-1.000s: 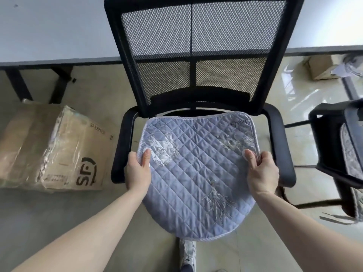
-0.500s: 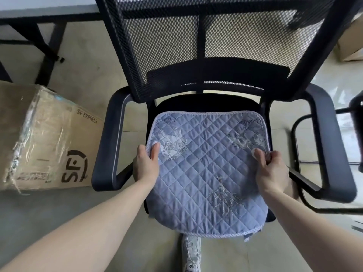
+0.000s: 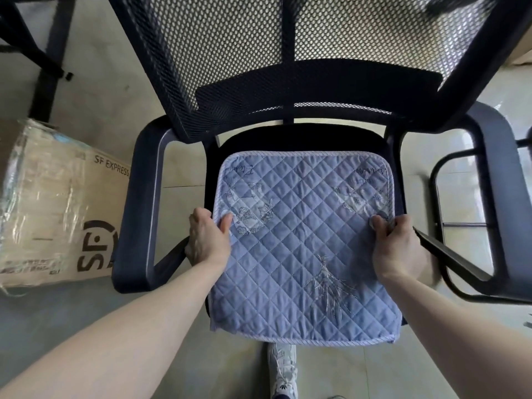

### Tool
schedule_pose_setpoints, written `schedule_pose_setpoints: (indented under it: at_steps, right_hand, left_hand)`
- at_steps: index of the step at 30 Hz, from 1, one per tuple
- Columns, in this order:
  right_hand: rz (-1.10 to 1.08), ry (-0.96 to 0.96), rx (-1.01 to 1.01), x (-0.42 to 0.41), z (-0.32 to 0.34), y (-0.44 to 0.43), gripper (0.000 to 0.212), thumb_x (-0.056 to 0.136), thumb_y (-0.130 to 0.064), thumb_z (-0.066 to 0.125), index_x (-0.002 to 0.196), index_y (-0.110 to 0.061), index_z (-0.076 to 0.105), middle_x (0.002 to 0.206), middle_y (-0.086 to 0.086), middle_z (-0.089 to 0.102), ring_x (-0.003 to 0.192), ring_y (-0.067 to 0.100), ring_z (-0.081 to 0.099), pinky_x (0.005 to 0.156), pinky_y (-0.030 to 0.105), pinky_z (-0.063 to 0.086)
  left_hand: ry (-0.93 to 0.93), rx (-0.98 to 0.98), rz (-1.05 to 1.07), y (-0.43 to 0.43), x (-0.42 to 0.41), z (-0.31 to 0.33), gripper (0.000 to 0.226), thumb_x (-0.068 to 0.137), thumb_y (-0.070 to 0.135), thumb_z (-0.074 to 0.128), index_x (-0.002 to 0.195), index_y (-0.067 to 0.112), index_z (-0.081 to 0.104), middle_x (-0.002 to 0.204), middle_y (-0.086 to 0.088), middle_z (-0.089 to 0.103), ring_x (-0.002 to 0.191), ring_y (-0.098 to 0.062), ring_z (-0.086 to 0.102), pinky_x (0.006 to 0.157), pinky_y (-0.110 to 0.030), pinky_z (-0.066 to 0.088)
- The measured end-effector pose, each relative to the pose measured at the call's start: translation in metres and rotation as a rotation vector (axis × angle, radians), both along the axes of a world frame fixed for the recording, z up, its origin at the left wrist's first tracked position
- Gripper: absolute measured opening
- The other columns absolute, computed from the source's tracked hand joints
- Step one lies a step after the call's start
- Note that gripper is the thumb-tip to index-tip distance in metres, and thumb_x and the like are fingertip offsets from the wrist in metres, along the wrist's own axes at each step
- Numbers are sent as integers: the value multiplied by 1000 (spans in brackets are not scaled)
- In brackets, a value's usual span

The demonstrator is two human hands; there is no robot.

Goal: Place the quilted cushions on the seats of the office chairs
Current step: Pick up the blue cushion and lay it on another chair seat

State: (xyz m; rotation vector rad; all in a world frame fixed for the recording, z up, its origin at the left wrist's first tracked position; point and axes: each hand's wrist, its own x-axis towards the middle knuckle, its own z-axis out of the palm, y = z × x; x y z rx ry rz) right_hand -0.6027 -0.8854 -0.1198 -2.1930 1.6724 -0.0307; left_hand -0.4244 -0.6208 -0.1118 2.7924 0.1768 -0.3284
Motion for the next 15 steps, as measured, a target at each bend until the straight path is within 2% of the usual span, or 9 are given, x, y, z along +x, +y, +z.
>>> schedule_pose_setpoints:
  at_steps: [2, 4, 7, 10, 12, 15]
  right_hand:
    - [-26, -40, -22, 6, 3, 1, 36, 92, -51, 55, 102, -17, 45, 106, 13, 60, 92, 35, 55, 69, 38, 35]
    - [26, -41, -104, 16, 6, 5, 45, 90, -45, 62, 119, -14, 46, 121, 15, 50, 112, 34, 46, 83, 43, 36]
    - [192, -99, -147, 47, 14, 24, 56, 96, -48, 51, 137, -13, 39, 140, 15, 40, 129, 32, 37, 104, 49, 30]
    - [390, -152, -111, 89, 18, 50, 60, 99, -50, 40, 146, -13, 34, 154, 13, 32, 142, 30, 28, 115, 51, 19]
    - [501, -106, -65, 110, 13, 62, 63, 100, -48, 32, 152, -15, 26, 162, 10, 20, 149, 27, 16, 119, 51, 9]
    - [562, -6, -22, 114, -7, 64, 68, 99, -51, 24, 157, -19, 13, 166, 6, 3, 152, 25, 0, 120, 53, 1]
  left_hand:
    - [-11, 34, -4, -5, 2, 6, 47, 89, 46, 61, 118, 14, 44, 121, -11, 47, 107, -32, 51, 75, -43, 43]
    - [-70, 54, -110, -14, 0, 13, 55, 90, 39, 62, 133, 13, 40, 132, -13, 40, 119, -31, 43, 90, -43, 40]
    - [-171, -39, -385, -44, -3, 22, 57, 96, 38, 51, 144, 14, 33, 149, -8, 31, 133, -26, 35, 109, -44, 33]
    - [-159, -119, -529, -89, -3, 23, 58, 100, 40, 35, 151, 14, 25, 160, -1, 18, 144, -20, 22, 118, -45, 20]
    - [-104, -131, -569, -113, -4, 17, 58, 102, 40, 28, 154, 17, 18, 164, 3, 9, 149, -17, 11, 121, -44, 11]
    - [-52, -24, -598, -122, -3, -4, 59, 102, 38, 25, 156, 19, 11, 165, 2, 2, 151, -17, -1, 121, -45, 3]
